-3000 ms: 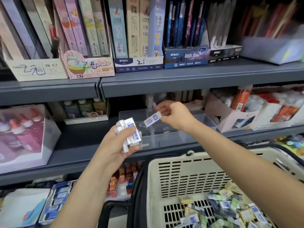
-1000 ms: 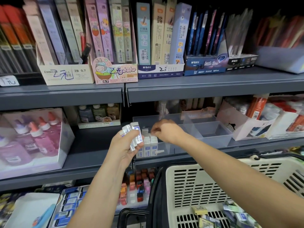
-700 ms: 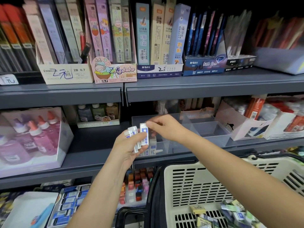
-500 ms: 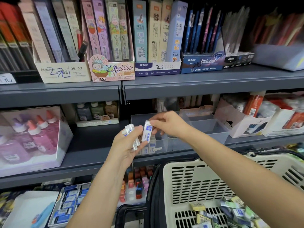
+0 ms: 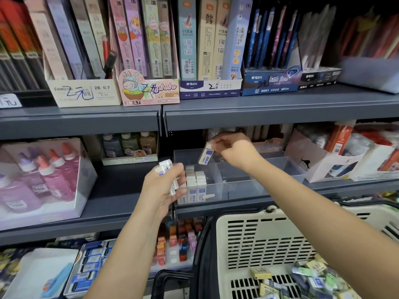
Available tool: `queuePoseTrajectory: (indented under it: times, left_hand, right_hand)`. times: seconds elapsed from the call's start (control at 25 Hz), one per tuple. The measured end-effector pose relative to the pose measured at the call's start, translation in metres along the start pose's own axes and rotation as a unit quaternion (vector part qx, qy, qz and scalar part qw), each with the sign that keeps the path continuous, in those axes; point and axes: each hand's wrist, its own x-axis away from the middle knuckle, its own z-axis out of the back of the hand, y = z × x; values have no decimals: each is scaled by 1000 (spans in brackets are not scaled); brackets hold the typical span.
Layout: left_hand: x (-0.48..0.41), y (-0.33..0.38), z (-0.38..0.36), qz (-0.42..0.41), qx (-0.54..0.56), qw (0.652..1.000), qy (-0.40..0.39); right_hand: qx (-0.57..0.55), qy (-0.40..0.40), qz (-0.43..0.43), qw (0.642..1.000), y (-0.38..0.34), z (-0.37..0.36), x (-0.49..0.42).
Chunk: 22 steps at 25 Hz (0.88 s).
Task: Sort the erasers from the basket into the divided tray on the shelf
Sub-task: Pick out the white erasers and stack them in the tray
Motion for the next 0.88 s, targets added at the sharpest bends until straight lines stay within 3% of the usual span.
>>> queuePoseTrajectory:
  times: [0.08, 0.28, 0.44, 0.52, 0.6, 0.68, 0.88]
  left_hand:
    - [-1, 0, 2, 1, -16, 1000, 13]
    - [-1, -3, -1, 12, -4, 1000, -11]
    - [-1, -4, -2, 28, 23, 999, -32]
    - [-1, -4, -2, 28, 27, 999, -35]
    - [0, -3, -4, 31, 36, 998, -41]
    - [2, -3, -6, 34, 31, 998, -50]
    - [5, -1, -5, 64, 56, 995, -56]
  right_hand:
    - [148, -19, 16, 989, 2, -9, -6]
    - [260, -112, 21, 959, 12, -45, -4]
    - [316, -124, 70, 938, 14, -47, -1]
    - [264, -84, 83, 957, 11, -40, 3]
    - [111, -78, 82, 987, 2, -32, 10]
    - [11, -117, 90, 989, -8, -27, 20]
    - [-89, -145, 51, 984, -10, -17, 27]
